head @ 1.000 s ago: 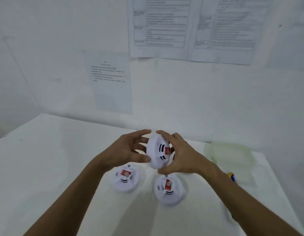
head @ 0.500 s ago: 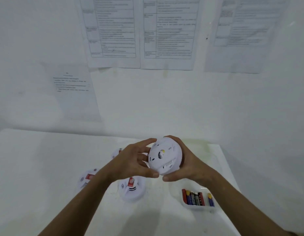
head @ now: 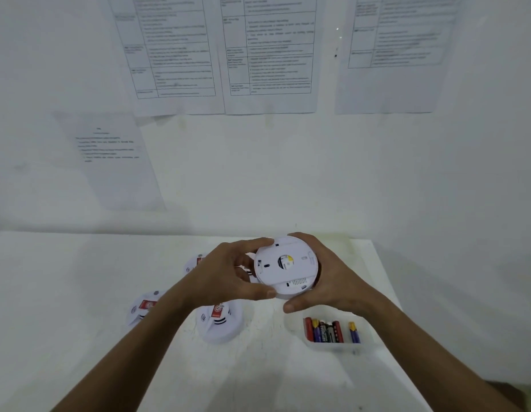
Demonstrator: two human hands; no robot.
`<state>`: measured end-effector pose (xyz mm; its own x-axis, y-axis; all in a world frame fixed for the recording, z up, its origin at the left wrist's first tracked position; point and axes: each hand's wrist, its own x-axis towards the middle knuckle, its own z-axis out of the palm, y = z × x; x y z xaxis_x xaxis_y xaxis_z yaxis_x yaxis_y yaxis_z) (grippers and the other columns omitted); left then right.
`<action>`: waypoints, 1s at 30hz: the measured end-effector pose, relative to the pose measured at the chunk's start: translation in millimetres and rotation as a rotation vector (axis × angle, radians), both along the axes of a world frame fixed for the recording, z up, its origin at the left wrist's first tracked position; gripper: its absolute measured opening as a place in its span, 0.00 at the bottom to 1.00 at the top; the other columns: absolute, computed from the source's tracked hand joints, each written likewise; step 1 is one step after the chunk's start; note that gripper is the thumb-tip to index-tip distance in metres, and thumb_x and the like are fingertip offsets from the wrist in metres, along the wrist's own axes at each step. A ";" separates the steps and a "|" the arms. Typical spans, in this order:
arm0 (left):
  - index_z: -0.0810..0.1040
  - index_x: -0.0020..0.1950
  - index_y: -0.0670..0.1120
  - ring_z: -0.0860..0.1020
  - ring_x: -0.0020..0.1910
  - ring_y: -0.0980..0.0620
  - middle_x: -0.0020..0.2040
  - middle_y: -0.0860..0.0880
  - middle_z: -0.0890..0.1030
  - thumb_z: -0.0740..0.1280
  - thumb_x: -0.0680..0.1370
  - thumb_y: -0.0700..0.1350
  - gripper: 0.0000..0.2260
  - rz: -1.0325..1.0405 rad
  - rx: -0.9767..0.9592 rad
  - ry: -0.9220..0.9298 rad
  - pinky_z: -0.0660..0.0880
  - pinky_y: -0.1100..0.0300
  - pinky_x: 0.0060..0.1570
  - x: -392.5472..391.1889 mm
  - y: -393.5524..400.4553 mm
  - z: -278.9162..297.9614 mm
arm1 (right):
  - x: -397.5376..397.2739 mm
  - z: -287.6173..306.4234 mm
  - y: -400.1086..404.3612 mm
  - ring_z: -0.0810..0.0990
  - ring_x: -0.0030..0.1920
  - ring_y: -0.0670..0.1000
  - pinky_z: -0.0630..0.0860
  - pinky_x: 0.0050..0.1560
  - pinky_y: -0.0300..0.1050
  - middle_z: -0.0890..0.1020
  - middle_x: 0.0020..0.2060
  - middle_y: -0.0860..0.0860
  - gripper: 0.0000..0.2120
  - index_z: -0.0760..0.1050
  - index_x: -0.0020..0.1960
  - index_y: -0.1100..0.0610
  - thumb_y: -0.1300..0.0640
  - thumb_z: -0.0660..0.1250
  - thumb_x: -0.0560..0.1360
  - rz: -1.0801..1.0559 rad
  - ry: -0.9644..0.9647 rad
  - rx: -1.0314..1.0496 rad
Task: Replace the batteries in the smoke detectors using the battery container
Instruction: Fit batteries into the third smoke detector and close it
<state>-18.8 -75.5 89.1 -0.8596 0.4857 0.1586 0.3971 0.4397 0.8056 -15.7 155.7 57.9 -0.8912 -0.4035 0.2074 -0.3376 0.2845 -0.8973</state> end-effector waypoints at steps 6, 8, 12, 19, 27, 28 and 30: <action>0.78 0.63 0.53 0.83 0.44 0.53 0.49 0.54 0.85 0.80 0.65 0.48 0.27 0.049 -0.029 -0.027 0.81 0.57 0.47 0.6 10.7 -2.1 | 8.0 -4.7 9.2 0.75 0.62 0.41 0.76 0.56 0.36 0.75 0.62 0.43 0.49 0.63 0.71 0.49 0.65 0.84 0.57 0.014 -0.036 -0.003; 0.79 0.61 0.52 0.84 0.44 0.53 0.50 0.56 0.84 0.81 0.64 0.49 0.27 0.069 -0.053 -0.024 0.82 0.56 0.47 1.9 14.9 -3.5 | 10.6 -7.9 11.3 0.76 0.61 0.42 0.77 0.56 0.37 0.76 0.61 0.43 0.47 0.65 0.70 0.49 0.65 0.84 0.57 -0.001 -0.023 0.002; 0.78 0.60 0.50 0.83 0.44 0.58 0.54 0.57 0.81 0.81 0.62 0.50 0.28 0.123 -0.125 0.057 0.81 0.62 0.44 10.0 24.6 -8.1 | 15.4 -16.4 11.2 0.77 0.60 0.47 0.77 0.56 0.38 0.78 0.59 0.44 0.42 0.71 0.66 0.50 0.65 0.84 0.57 -0.069 0.066 0.004; 0.76 0.53 0.51 0.79 0.46 0.58 0.50 0.56 0.78 0.75 0.57 0.63 0.29 0.178 -0.248 0.156 0.81 0.63 0.42 17.9 30.7 -22.4 | 19.2 -35.5 9.7 0.78 0.59 0.46 0.77 0.57 0.39 0.80 0.57 0.41 0.42 0.73 0.64 0.45 0.62 0.85 0.54 -0.127 0.099 0.000; 0.78 0.62 0.50 0.78 0.50 0.60 0.58 0.57 0.77 0.78 0.64 0.59 0.30 0.088 -0.334 0.191 0.74 0.75 0.44 16.1 27.9 -22.6 | 18.5 -42.7 12.1 0.77 0.60 0.46 0.77 0.59 0.42 0.79 0.59 0.43 0.43 0.72 0.65 0.47 0.57 0.86 0.54 -0.135 0.055 0.016; 0.79 0.62 0.49 0.78 0.51 0.58 0.59 0.56 0.78 0.78 0.64 0.59 0.30 0.084 -0.355 0.189 0.73 0.76 0.43 15.7 28.2 -22.4 | 18.9 -43.8 11.4 0.77 0.60 0.46 0.77 0.61 0.45 0.79 0.59 0.42 0.44 0.71 0.65 0.46 0.53 0.85 0.53 -0.142 0.053 0.024; 0.80 0.61 0.47 0.77 0.51 0.56 0.59 0.54 0.78 0.78 0.64 0.58 0.28 0.095 -0.393 0.195 0.73 0.75 0.42 14.9 29.6 -23.5 | 19.9 -46.6 10.0 0.77 0.60 0.47 0.76 0.63 0.50 0.79 0.59 0.42 0.44 0.71 0.65 0.45 0.46 0.84 0.51 -0.155 0.047 0.029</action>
